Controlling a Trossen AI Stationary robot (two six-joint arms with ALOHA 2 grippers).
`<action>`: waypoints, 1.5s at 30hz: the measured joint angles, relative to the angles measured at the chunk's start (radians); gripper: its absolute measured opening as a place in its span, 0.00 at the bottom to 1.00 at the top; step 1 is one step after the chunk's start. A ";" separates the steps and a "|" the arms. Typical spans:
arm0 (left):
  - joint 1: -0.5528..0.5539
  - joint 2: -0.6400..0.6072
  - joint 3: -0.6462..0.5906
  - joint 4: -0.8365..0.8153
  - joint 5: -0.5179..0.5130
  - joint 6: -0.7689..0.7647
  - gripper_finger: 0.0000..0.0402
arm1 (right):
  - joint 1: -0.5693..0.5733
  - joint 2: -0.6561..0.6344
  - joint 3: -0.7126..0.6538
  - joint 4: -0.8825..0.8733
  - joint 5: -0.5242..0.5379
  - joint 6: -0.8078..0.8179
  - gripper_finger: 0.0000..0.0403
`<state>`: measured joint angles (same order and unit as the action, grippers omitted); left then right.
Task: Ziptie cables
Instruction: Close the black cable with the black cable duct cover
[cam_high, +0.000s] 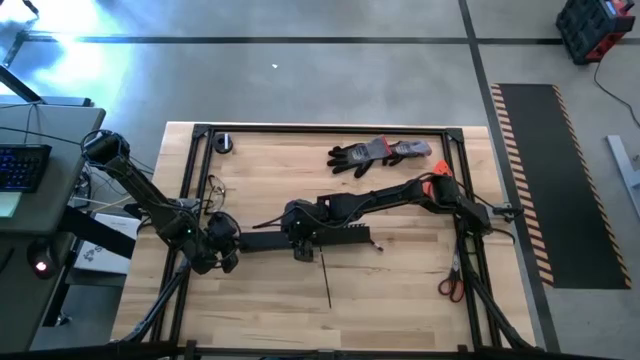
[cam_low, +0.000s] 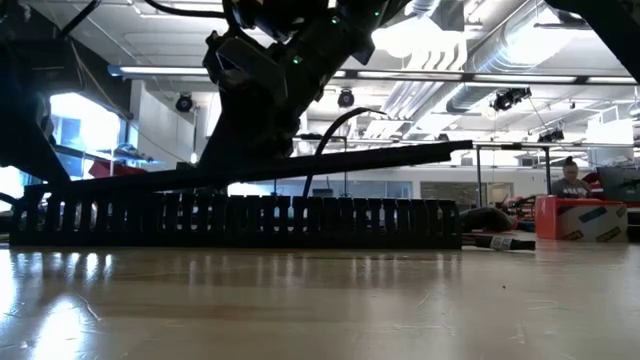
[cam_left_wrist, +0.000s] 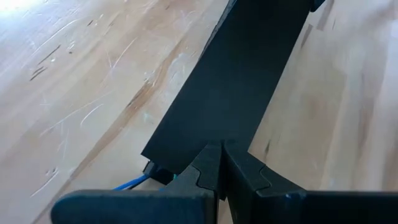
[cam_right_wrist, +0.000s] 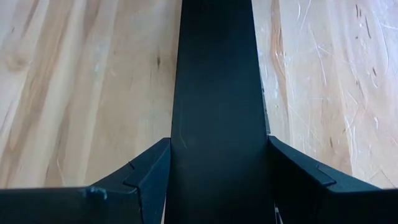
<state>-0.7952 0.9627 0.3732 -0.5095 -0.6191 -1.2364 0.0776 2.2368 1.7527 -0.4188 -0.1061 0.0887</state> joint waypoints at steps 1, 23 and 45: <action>0.000 0.000 0.000 0.001 -0.001 0.005 0.00 | 0.000 0.000 0.000 0.002 0.001 0.000 0.51; 0.010 -0.002 0.062 -0.100 0.010 0.061 0.00 | 0.002 0.015 0.000 0.091 -0.016 -0.017 0.51; 0.008 0.008 0.031 -0.086 -0.005 0.033 0.00 | 0.002 0.033 0.000 0.086 -0.020 0.000 0.51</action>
<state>-0.7872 0.9702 0.4046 -0.5951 -0.6239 -1.2030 0.0792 2.2700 1.7527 -0.3328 -0.1257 0.0890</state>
